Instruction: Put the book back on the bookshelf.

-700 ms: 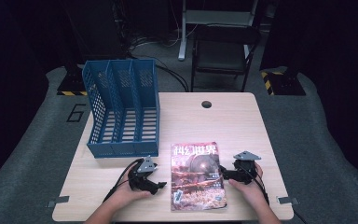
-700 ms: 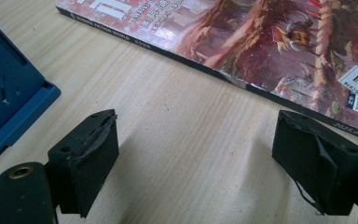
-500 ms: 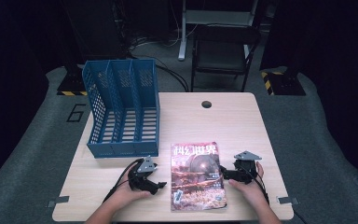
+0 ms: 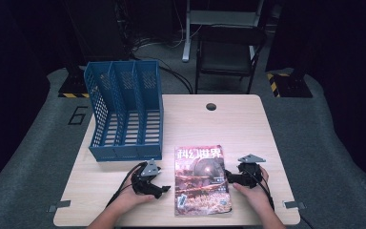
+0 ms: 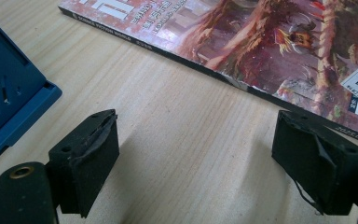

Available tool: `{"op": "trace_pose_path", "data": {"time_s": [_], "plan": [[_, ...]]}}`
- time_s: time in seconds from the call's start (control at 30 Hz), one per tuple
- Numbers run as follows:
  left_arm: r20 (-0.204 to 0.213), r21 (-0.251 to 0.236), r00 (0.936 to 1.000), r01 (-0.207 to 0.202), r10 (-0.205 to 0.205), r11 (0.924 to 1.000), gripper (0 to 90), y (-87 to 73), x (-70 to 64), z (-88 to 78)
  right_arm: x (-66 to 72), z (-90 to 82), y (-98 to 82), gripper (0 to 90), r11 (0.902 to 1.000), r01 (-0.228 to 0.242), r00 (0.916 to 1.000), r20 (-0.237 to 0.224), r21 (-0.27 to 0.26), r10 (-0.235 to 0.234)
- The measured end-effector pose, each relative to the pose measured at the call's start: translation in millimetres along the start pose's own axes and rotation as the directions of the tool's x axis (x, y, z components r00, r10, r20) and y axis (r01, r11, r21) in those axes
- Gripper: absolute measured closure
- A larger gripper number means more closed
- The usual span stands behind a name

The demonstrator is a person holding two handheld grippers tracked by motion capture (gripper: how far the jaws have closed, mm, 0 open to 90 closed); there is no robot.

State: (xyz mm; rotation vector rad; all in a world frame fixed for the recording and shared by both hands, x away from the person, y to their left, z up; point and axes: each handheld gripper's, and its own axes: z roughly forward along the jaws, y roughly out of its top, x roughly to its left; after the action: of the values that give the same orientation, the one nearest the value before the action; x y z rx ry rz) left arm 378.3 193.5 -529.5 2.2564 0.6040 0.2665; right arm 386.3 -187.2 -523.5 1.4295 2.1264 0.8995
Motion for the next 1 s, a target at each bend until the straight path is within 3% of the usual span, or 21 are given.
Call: {"op": "trace_pose_path", "data": {"time_s": [0.13,0.23,0.27,0.37,0.47,0.6,0.67,0.77,0.87,1.0], "plan": [[0.002,-0.001,1.0000,0.006,-0.006,1.0000,14.5,-0.1,-0.6,0.1,0.4,-3.3,3.1,30.4,0.9992,-0.031,0.9995,0.000,0.026,0.031],[-0.002,0.000,1.0000,0.002,-0.002,1.0000,14.5,0.0,-0.3,0.0,-4.5,-7.3,5.8,39.2,0.9950,-0.095,0.9939,-0.054,0.030,0.096],[-0.002,0.000,1.0000,0.002,-0.002,1.0000,14.5,0.1,-0.3,0.1,-4.7,-8.9,7.2,40.8,0.9933,-0.113,0.9921,-0.052,0.023,0.114],[0.002,0.000,1.0000,0.007,-0.007,1.0000,14.5,0.0,-0.6,0.3,-3.7,-14.9,11.4,40.8,0.9924,-0.122,0.9909,-0.058,-0.013,0.121],[0.002,0.000,1.0000,0.007,-0.007,1.0000,14.5,0.0,-0.6,0.2,1.3,-18.5,13.1,38.8,0.9882,-0.152,0.9841,-0.097,-0.023,0.149],[-0.002,0.001,1.0000,0.003,-0.003,1.0000,14.5,0.0,-0.4,0.1,13.3,-14.9,13.2,37.3,0.9917,-0.128,0.9816,-0.142,0.006,0.128],[-0.027,-0.003,0.9996,0.012,-0.012,0.9999,14.7,0.1,-2.1,0.6,19.6,-12.4,13.6,36.4,0.9955,-0.094,0.9828,-0.158,0.016,0.095],[-0.032,-0.006,0.9988,0.035,-0.036,0.9994,14.7,1.1,-4.5,1.5,26.5,-8.6,13.9,35.8,0.9963,-0.080,0.9817,-0.171,0.032,0.084],[-0.053,-0.008,0.9978,0.039,-0.039,0.9992,14.8,1.6,-6.5,2.4,30.8,-6.3,13.9,35.7,0.9962,-0.072,0.9816,-0.174,0.049,0.080],[-0.044,-0.004,0.9981,0.044,-0.044,0.9990,14.8,2.1,-7.4,2.4,32.2,-4.5,14.0,34.9,0.9950,-0.083,0.9794,-0.180,0.055,0.092]]}}
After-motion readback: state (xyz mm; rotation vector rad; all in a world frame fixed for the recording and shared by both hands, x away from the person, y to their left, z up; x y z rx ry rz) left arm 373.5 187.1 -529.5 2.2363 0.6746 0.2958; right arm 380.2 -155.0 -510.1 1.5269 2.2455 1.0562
